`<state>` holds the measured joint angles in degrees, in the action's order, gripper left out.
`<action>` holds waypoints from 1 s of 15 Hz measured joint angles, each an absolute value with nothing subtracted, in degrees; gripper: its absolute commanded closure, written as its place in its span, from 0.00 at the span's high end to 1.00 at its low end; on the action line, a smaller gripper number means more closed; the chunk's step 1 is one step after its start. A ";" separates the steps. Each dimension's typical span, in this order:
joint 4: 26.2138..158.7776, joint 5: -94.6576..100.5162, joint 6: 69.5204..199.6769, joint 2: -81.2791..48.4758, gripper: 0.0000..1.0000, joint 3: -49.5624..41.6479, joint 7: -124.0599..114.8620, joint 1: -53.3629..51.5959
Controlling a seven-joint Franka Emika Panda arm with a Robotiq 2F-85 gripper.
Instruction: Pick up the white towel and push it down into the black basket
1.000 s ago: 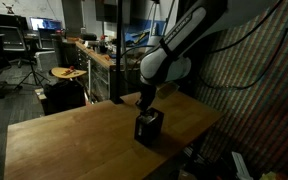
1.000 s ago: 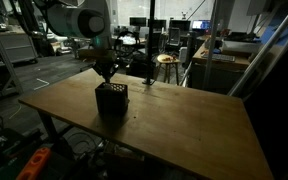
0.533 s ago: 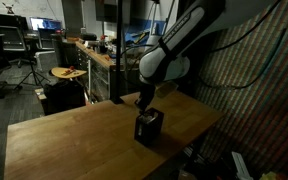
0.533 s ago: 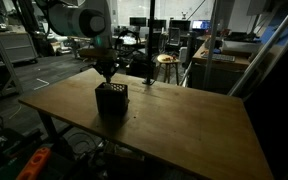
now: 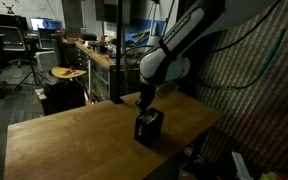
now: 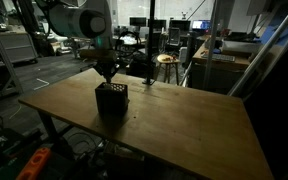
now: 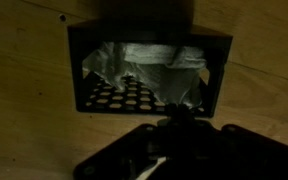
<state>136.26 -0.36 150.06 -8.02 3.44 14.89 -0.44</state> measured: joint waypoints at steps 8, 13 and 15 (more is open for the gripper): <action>136.79 -0.36 150.07 -7.98 0.08 3.46 14.85 -0.46; 136.84 -0.36 150.08 -7.94 0.08 3.51 14.85 -0.52; 136.86 -0.36 150.08 -7.93 0.08 3.54 14.85 -0.56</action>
<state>136.86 -0.36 150.08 -7.93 3.54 14.85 -0.56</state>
